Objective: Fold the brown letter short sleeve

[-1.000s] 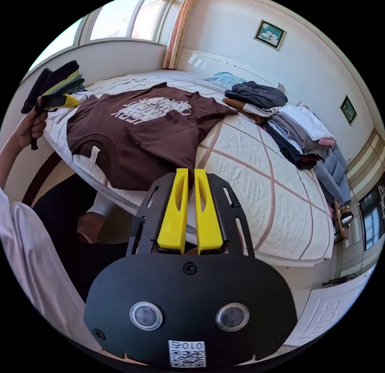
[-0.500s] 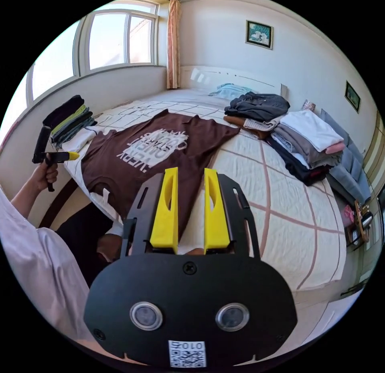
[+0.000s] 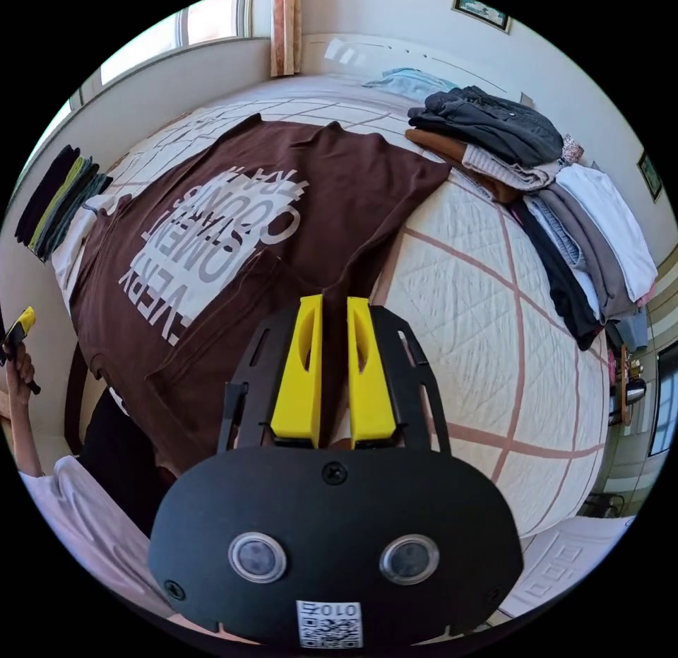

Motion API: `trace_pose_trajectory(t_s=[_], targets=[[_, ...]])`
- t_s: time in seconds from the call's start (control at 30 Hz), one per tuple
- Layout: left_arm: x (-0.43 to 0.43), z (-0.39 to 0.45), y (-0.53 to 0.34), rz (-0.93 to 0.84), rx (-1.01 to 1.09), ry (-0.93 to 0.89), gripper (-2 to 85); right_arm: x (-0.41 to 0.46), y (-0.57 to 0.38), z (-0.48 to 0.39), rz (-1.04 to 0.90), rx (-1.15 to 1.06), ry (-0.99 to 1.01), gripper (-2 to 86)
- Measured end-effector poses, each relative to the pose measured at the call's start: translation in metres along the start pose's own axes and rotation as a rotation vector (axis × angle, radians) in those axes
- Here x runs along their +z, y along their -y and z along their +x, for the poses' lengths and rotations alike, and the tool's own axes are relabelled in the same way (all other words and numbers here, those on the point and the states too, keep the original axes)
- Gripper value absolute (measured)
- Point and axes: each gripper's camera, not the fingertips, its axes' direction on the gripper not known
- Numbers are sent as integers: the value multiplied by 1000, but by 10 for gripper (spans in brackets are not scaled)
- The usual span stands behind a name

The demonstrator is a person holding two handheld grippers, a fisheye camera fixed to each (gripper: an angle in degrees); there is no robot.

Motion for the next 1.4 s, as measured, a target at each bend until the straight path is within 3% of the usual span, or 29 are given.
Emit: trace_pose_trajectory(t_s=[0.13, 0.23, 0.47, 0.6, 0.67, 0.73, 0.93, 1.07, 1.13, 1.2, 1.4], targets=[[-6, -8, -5, 3, -25, 13, 3, -13, -9, 38, 23, 154, 52, 44], [-8, -19, -8, 18, -64, 5, 5, -3, -12, 49, 14, 123, 131, 51], [-2, -20, -4, 22, -75, 10, 14, -33, -43, 56, 118, 221, 31, 50], [-5, -33, 1, -3, -124, 133, 32, -45, -68, 39, 129, 171, 64, 50], [-9, -45, 11, -14, -167, 227, 47, -29, -77, 23, 43, 66, 203, 52], [-15, -62, 30, 6, -196, 331, 66, -11, -83, 18, -10, 40, 189, 55], [-5, -115, 71, 57, -399, 387, 95, -58, -112, 37, 204, 209, 265, 59], [8, -117, 91, 97, -398, 534, 96, -77, -130, 30, 194, 135, 158, 55], [33, -122, 108, -24, -358, 606, 96, -81, -138, 30, 178, 122, 118, 53], [46, -129, 111, -93, -397, 549, 94, -85, -149, 34, 184, 134, 108, 51], [48, -115, 96, 35, -473, 554, 65, -83, -173, 54, 208, 211, 164, 35]])
